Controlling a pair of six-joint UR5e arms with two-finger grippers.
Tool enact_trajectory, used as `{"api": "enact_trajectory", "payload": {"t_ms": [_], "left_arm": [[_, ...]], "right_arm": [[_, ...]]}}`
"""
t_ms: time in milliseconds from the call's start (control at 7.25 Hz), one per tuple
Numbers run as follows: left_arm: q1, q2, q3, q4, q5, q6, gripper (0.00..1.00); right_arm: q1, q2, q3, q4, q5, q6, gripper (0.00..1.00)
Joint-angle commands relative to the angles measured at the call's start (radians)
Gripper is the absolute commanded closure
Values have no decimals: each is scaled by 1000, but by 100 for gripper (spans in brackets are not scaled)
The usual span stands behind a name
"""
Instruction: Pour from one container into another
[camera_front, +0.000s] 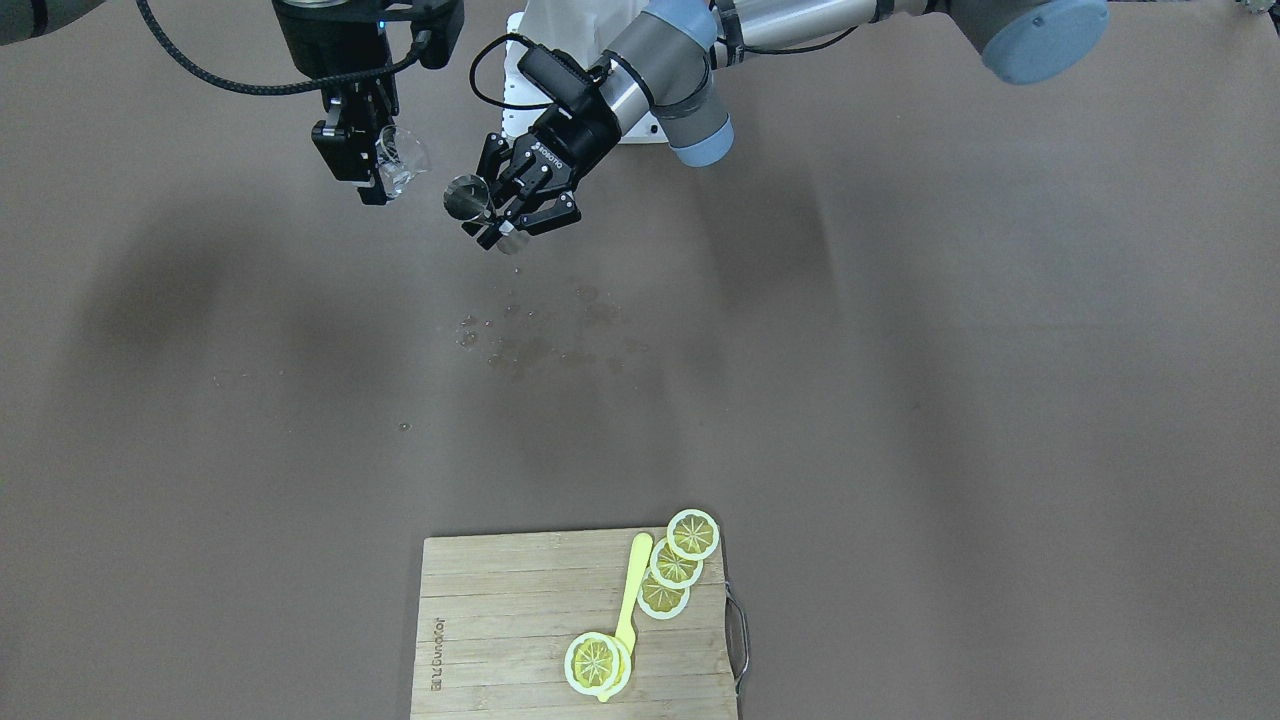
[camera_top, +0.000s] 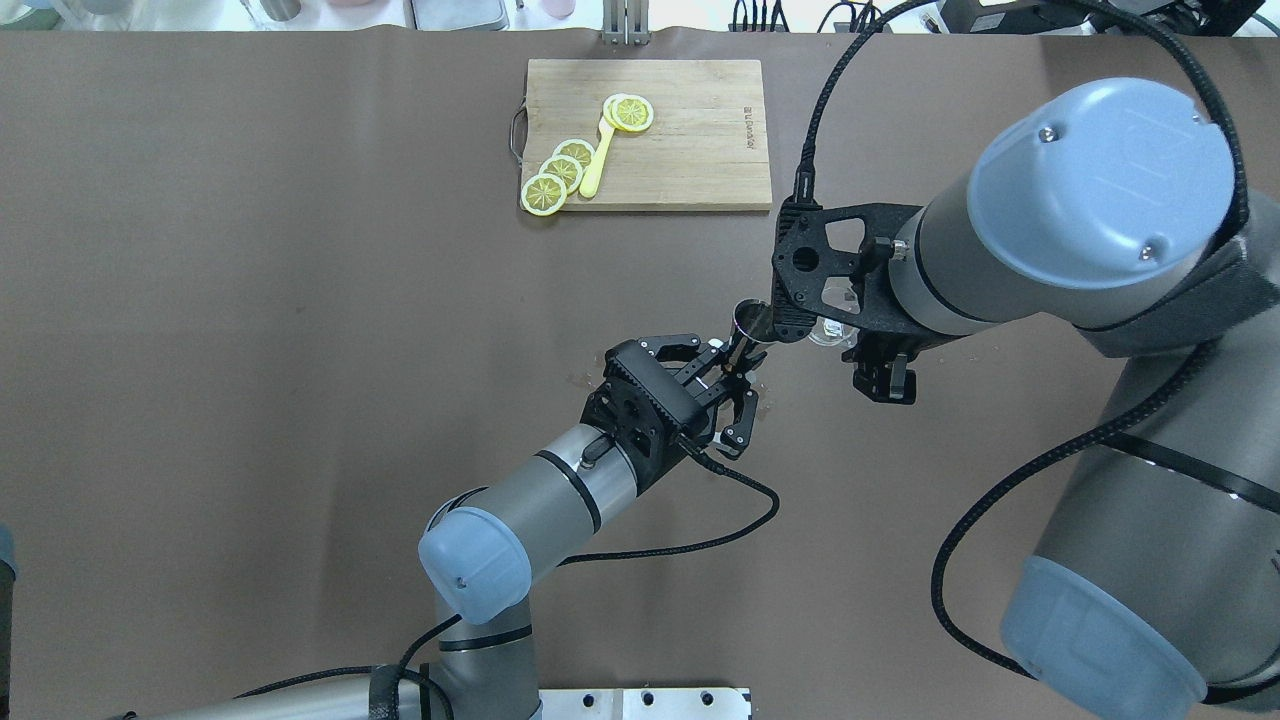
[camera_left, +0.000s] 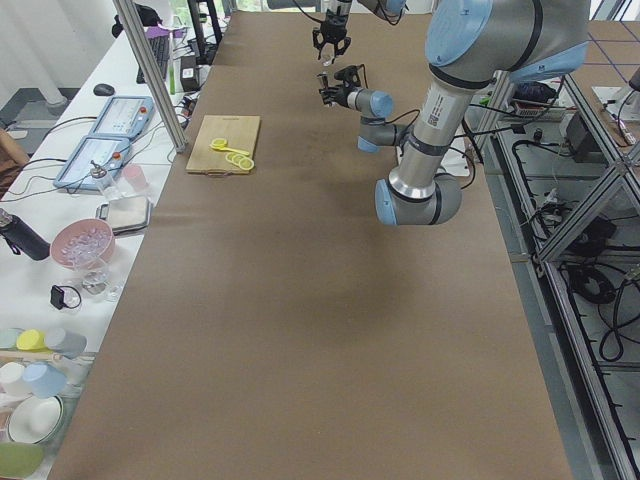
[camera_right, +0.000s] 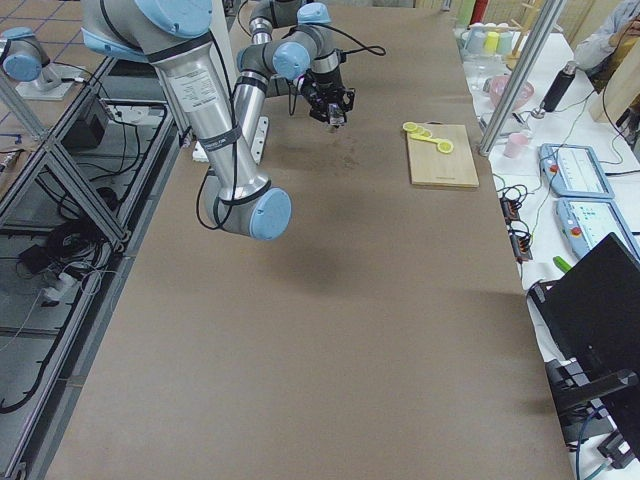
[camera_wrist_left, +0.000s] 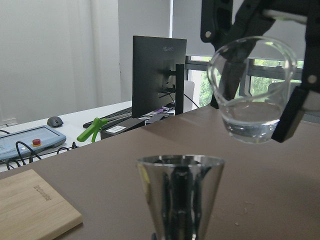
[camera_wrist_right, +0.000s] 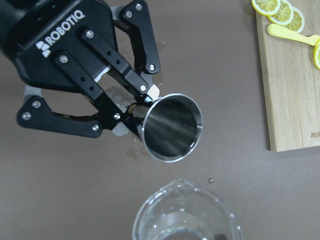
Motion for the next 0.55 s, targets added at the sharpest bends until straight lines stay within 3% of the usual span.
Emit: {"api": "enact_trajectory", "payload": {"t_ms": [0,414], "left_arm": [[0,2,-4,0,0,1,100],[0,2,-4,0,0,1,100]], "right_arm": [[-28,54,2,-110,-43,-33,100],[-37,88,-8,-189,-54,-52,100]]}}
